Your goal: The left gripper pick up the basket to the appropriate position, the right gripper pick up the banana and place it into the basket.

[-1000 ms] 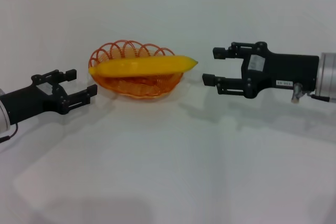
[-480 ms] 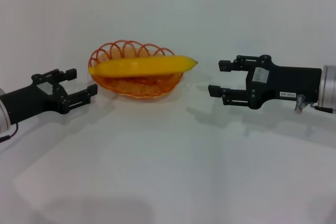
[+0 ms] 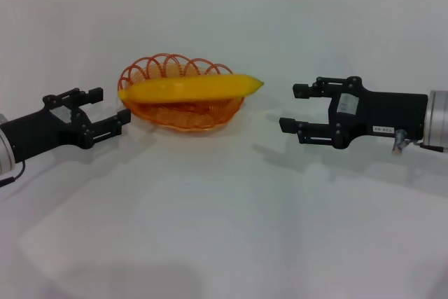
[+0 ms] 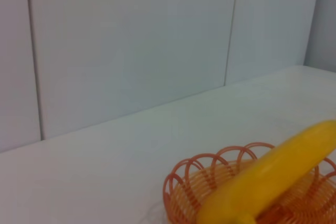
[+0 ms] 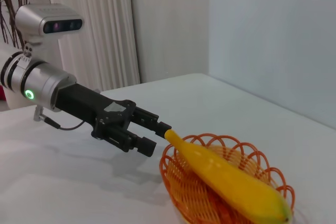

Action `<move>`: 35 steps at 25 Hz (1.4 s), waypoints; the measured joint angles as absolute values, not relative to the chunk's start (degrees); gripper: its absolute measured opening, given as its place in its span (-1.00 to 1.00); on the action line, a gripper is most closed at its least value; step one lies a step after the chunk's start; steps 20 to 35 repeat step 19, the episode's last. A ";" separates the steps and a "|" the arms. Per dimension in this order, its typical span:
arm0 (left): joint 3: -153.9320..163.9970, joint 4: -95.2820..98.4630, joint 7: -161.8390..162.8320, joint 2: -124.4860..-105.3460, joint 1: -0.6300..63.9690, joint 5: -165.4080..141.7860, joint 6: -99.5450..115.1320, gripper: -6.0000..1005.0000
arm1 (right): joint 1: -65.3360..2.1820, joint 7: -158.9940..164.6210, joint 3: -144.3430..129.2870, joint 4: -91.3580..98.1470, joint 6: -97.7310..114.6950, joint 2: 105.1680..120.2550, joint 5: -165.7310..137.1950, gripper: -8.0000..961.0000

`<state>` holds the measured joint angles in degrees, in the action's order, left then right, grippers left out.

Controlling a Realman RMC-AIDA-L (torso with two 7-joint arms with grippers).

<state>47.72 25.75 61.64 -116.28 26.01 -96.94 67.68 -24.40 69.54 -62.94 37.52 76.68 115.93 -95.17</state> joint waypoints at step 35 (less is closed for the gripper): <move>47.76 25.75 61.61 -116.28 26.12 -96.23 67.77 0.48 | -24.88 69.58 -62.84 36.64 75.11 116.30 -94.86 0.46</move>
